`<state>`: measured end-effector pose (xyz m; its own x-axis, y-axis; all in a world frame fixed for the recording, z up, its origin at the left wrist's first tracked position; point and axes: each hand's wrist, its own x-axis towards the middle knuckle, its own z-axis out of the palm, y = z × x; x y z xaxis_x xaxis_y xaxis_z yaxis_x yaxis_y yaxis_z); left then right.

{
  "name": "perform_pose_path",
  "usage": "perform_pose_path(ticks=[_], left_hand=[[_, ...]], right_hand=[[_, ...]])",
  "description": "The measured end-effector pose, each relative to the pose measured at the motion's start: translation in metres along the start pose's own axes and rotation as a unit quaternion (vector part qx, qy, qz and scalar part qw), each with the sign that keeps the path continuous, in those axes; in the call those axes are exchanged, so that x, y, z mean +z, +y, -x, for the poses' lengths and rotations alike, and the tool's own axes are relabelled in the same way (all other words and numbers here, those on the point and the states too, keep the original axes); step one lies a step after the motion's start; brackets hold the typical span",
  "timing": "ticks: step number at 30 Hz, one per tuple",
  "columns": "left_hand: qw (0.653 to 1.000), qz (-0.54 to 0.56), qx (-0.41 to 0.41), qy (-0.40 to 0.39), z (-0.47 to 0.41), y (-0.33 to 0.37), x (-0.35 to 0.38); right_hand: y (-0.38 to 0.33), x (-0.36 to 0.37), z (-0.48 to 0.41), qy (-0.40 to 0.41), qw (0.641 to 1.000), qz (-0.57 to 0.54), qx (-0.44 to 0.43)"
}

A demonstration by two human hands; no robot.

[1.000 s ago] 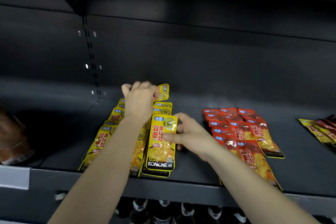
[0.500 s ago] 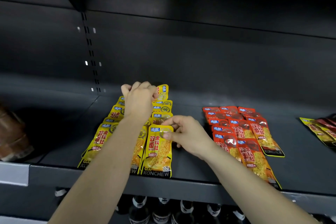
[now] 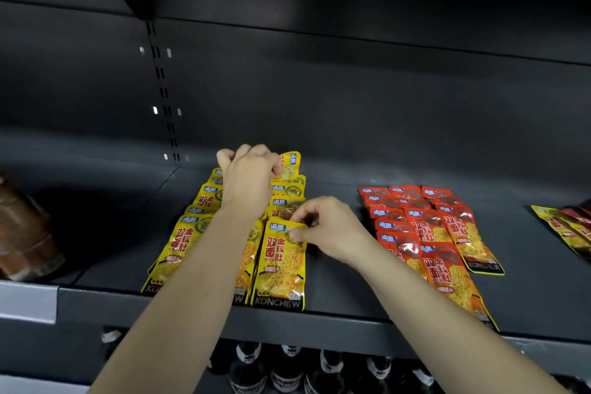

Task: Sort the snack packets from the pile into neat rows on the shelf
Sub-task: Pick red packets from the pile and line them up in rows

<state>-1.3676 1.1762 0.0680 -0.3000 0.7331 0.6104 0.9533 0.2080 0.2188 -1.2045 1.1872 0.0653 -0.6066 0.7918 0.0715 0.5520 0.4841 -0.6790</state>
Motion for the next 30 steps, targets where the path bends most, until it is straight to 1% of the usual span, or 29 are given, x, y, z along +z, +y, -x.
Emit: perform_pose_path(ticks=[5, 8, 11, 15, 20, 26, 30], left_hand=[[1.0, 0.002, -0.002, -0.003, 0.001, 0.0, -0.001], [1.0, 0.005, -0.002, -0.009, 0.001, 0.001, -0.001], [1.0, 0.014, -0.005, -0.009, 0.001, 0.001, -0.001], [1.0, 0.013, -0.009, -0.011, 0.001, 0.0, -0.002], [1.0, 0.014, -0.008, -0.012, 0.001, -0.001, -0.001], [1.0, 0.013, 0.003, -0.009, 0.001, -0.001, 0.0], [1.0, 0.011, 0.005, -0.01, 0.001, 0.0, 0.001]], right_hand=[[-0.001, -0.006, -0.005, -0.028, 0.999, -0.036, 0.011], [-0.004, -0.011, -0.01, -0.063, 0.994, -0.073, 0.042], [-0.005, -0.012, -0.015, -0.085, 0.992, -0.061, 0.069], [-0.001, -0.011, -0.02, -0.073, 0.994, -0.057, 0.066], [0.005, -0.007, -0.024, -0.033, 0.993, -0.099, 0.056], [0.004, -0.003, -0.024, 0.027, 0.997, -0.059, 0.028], [0.003, -0.002, -0.024, 0.023, 0.997, -0.062, 0.029]])
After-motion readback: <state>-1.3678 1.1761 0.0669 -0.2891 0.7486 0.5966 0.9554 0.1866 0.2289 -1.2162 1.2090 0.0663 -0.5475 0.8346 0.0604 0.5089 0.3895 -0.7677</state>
